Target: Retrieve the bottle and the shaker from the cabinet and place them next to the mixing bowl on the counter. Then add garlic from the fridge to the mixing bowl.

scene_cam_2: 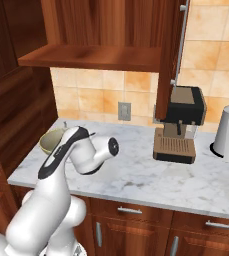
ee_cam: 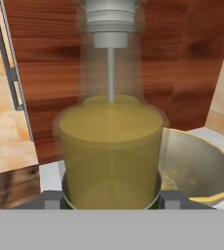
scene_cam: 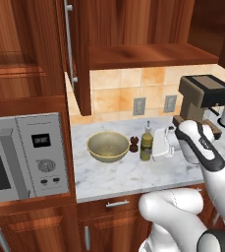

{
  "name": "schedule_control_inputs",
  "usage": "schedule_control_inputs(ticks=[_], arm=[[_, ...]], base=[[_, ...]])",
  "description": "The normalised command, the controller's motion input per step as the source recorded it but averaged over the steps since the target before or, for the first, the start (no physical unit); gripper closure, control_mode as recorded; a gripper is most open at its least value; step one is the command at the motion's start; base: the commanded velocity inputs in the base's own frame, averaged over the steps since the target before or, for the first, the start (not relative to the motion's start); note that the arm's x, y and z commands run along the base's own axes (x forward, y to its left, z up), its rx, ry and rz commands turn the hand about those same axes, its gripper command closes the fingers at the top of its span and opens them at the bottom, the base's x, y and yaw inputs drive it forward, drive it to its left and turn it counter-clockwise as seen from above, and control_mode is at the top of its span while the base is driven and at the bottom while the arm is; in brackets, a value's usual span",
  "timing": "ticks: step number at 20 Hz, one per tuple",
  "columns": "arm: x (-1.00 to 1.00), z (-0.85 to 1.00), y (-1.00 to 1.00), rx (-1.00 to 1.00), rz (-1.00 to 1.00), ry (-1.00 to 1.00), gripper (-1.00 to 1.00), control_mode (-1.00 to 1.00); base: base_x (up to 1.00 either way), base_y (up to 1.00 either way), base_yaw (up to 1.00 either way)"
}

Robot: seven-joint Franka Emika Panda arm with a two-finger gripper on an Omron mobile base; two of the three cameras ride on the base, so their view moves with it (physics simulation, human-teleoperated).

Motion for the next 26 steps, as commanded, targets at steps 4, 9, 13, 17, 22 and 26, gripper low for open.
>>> schedule_control_inputs(ticks=[4, 9, 13, 17, 22, 26], arm=[[0.01, -0.42, 0.0, 0.0, 0.0, -0.01, 1.0, -1.0], [0.03, -0.45, 0.0, 0.0, 0.0, -0.03, 1.0, -1.0], [0.12, -0.19, 0.0, -0.01, 0.0, -0.03, 1.0, -1.0], [0.35, 0.0, 0.0, 0.0, -0.03, -0.04, 1.0, -1.0], [0.26, 0.0, 0.0, 0.0, -0.04, -0.02, 1.0, -1.0], [0.17, 0.0, 0.0, 0.0, -0.02, -0.01, 1.0, -1.0]], base=[[0.0, 0.0, 0.0], [0.0, 0.0, 0.0], [0.0, 0.0, 0.0], [0.0, 0.0, 0.0], [0.0, 0.0, 0.0], [0.0, 0.0, 0.0]])
